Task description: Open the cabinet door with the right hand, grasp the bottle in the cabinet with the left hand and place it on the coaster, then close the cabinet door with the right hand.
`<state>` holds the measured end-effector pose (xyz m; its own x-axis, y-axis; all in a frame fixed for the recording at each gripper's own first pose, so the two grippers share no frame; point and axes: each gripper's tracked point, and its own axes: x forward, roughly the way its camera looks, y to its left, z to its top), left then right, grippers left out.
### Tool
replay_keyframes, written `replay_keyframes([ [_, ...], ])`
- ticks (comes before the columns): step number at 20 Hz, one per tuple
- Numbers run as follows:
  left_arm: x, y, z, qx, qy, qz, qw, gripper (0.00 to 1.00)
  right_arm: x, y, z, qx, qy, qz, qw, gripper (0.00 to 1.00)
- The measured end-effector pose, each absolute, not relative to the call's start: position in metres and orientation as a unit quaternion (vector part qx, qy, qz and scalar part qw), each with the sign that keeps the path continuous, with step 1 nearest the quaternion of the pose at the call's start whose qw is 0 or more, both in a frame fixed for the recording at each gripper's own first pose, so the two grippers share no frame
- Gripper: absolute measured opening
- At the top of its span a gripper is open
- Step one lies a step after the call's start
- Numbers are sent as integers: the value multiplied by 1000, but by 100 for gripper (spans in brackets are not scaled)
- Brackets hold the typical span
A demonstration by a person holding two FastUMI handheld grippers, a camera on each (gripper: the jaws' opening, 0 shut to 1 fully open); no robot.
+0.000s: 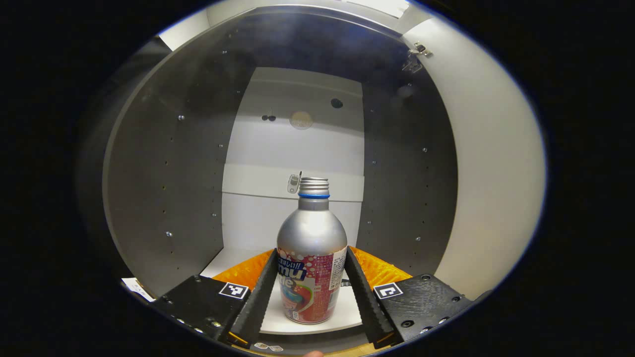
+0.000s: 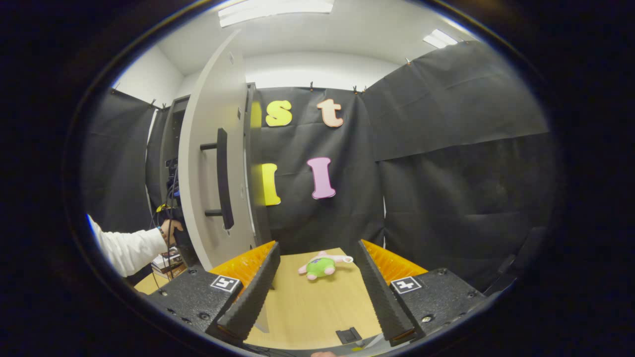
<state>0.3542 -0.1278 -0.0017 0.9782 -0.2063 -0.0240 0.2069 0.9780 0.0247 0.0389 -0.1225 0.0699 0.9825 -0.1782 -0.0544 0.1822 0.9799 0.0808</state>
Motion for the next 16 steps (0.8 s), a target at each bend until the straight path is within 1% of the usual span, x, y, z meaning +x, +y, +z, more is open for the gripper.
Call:
replay_keyframes([
  [1,346,-127,5,15,4,-107,994,76,40,-121,70,44,25,-86,995,96],
  [7,284,-111,14,9,-18,-121,992,76,55,-96,65,49,24,-48,997,96],
  [8,271,-105,11,9,-18,-119,993,76,55,-93,65,49,24,-42,998,99],
  [9,259,-98,7,10,-17,-117,993,76,56,-89,65,49,23,-36,998,99],
  [10,246,-88,1,16,-15,-112,993,76,56,-86,66,50,22,-32,998,99],
  [11,233,-77,-4,22,-15,-103,994,76,55,-83,66,51,20,-28,998,96],
  [12,220,-65,-10,25,-14,-92,995,76,55,-80,67,51,19,-24,998,96],
  [13,206,-55,-17,27,-12,-82,996,76,54,-76,66,51,20,-20,998,99],
  [14,193,-45,-25,29,-12,-73,997,76,52,-75,65,49,20,-17,998,96],
  [16,167,-33,-42,35,-8,-67,997,76,48,-70,65,46,21,-14,999,96],
])
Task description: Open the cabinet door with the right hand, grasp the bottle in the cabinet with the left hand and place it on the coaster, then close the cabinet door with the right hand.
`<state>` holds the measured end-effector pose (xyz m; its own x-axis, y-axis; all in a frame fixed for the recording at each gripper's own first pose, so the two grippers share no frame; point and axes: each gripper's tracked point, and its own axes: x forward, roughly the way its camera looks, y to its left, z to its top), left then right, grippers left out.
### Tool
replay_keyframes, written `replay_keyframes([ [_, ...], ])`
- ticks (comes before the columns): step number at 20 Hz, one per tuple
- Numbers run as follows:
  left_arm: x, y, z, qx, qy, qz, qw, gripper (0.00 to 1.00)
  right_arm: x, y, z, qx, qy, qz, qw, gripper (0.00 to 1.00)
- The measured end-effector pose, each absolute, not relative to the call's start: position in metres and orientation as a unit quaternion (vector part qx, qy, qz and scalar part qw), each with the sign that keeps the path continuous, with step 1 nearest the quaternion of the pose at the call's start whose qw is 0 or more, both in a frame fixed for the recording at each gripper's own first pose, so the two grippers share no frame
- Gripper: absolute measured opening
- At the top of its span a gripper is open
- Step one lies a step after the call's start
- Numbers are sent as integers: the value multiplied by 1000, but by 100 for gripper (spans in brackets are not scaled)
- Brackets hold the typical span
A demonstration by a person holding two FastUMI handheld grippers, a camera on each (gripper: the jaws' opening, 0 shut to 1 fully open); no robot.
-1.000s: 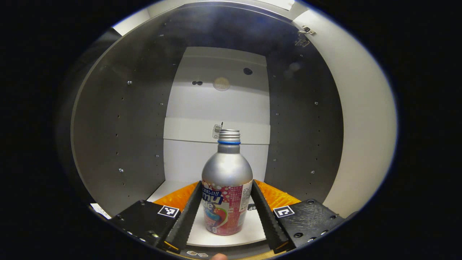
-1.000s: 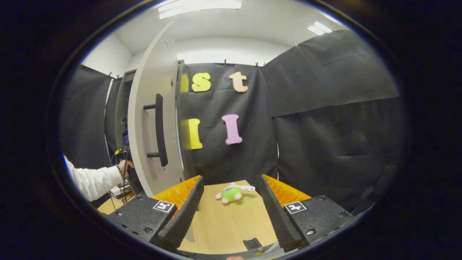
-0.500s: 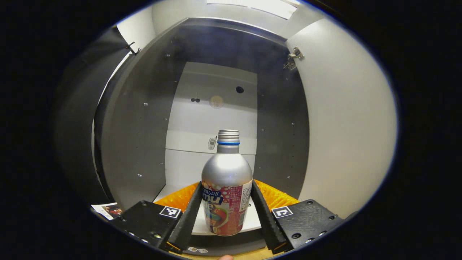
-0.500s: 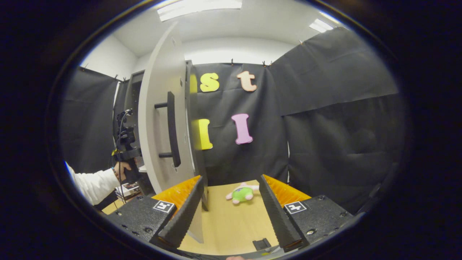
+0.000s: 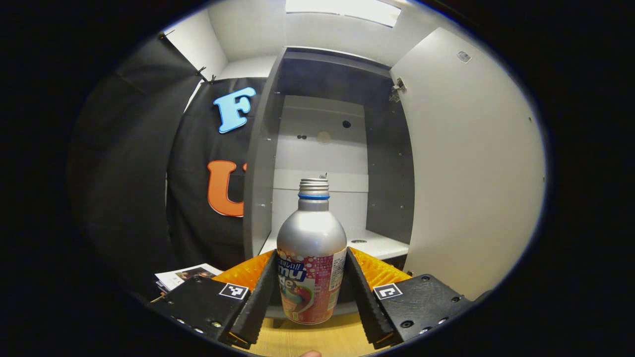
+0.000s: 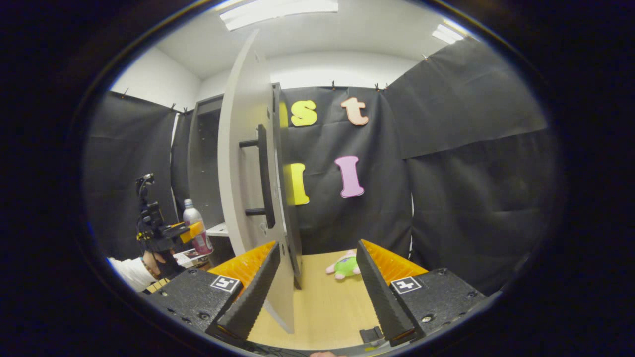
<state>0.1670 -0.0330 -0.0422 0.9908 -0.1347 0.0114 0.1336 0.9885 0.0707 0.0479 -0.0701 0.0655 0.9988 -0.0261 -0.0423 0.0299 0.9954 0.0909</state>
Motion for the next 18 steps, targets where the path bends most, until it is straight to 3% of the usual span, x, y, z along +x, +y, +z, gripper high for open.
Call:
replay_keyframes([
  [7,101,11,-129,50,32,-12,998,76,38,-61,80,29,20,-13,999,96],
  [18,73,49,-236,63,56,57,995,76,33,-44,99,13,26,-30,999,96],
])
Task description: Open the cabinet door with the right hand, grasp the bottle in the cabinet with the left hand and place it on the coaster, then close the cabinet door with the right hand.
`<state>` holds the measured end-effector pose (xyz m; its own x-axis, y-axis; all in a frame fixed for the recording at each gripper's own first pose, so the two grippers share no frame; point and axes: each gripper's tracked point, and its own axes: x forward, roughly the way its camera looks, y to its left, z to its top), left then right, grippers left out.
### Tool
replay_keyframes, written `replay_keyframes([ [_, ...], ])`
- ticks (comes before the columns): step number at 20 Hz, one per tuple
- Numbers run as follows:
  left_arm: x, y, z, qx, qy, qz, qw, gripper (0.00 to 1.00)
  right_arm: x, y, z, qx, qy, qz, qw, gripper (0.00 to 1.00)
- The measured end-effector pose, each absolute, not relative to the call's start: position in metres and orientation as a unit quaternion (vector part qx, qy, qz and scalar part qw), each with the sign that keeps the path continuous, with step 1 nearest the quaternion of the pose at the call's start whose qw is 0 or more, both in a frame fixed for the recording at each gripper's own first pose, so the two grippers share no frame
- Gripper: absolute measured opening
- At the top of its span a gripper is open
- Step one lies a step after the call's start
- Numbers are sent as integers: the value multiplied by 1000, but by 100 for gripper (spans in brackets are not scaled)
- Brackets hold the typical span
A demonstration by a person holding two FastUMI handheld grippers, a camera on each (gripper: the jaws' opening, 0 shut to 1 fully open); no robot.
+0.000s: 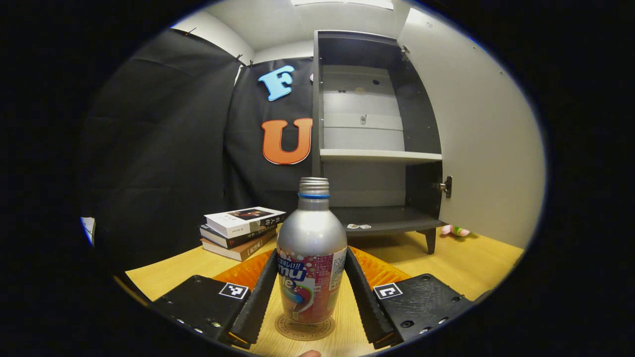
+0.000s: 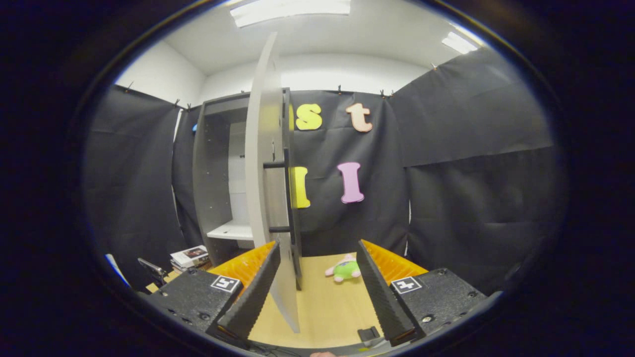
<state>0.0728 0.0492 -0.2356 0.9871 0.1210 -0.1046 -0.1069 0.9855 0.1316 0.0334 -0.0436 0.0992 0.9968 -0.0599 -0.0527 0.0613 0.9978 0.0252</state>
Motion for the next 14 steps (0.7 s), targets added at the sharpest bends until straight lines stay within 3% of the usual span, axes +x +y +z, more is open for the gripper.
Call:
replay_keyframes([
  [8,72,61,-283,36,95,64,993,76,29,-39,110,-13,26,-45,999,96],
  [14,64,59,-281,45,71,58,995,76,33,-41,109,-4,28,-53,998,96],
])
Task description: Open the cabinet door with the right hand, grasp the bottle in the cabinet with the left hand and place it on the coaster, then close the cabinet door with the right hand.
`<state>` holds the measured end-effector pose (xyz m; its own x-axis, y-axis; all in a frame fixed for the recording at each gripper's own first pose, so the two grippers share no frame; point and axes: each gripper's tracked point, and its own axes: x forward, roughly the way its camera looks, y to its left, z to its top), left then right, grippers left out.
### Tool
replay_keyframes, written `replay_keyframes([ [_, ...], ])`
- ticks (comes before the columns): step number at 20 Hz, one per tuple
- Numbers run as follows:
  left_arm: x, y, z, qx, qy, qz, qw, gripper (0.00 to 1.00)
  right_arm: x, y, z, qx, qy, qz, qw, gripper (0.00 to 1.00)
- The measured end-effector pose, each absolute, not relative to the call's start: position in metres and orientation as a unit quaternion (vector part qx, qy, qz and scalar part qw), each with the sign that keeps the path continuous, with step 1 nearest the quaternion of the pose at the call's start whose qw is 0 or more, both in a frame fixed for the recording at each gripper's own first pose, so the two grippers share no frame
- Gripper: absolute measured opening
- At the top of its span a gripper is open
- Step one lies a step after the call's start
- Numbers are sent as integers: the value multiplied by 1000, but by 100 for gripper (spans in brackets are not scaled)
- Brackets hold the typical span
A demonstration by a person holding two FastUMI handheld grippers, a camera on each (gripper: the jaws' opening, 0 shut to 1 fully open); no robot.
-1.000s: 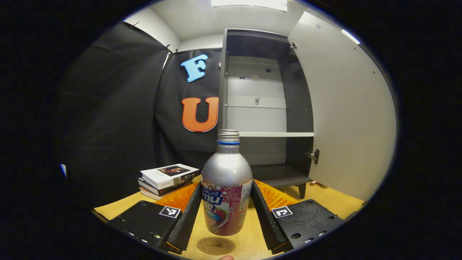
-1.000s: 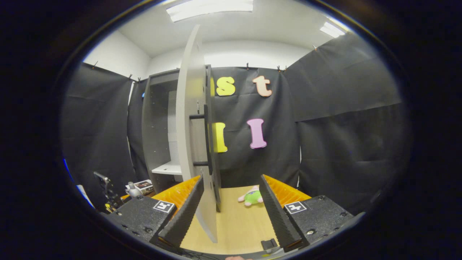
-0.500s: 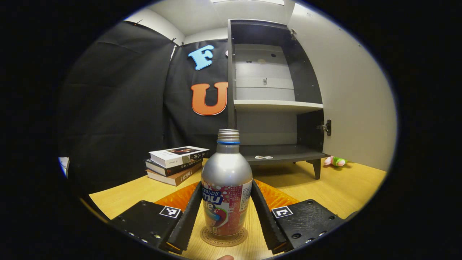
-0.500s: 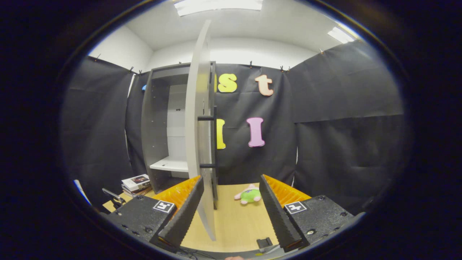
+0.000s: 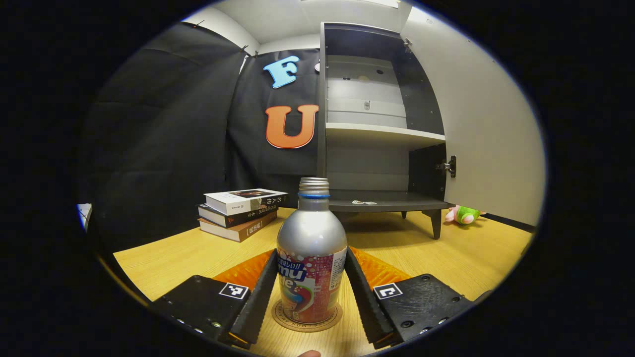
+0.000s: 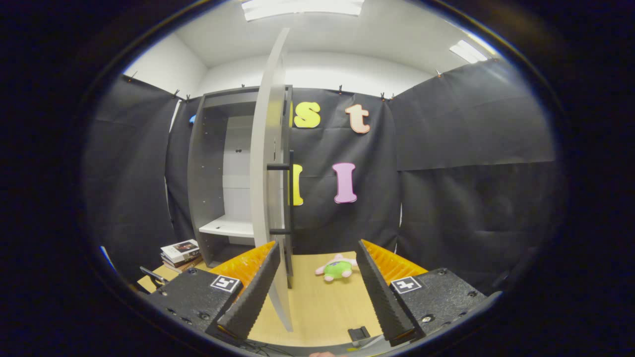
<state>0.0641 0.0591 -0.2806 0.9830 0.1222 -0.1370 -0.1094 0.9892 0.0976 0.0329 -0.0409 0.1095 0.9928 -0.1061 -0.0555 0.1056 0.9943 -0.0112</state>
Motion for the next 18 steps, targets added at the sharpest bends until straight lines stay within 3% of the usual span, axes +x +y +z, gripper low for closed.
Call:
replay_keyframes([
  [7,59,58,-288,46,83,50,994,82,43,-36,99,0,41,-48,998,96],
  [8,59,59,-286,47,83,52,994,95,44,-37,98,-1,42,-48,998,96],
  [9,58,60,-283,49,81,51,994,88,45,-37,98,-2,43,-48,998,96],
  [18,39,51,-179,47,16,46,998,94,48,-44,91,11,33,-46,998,96],
])
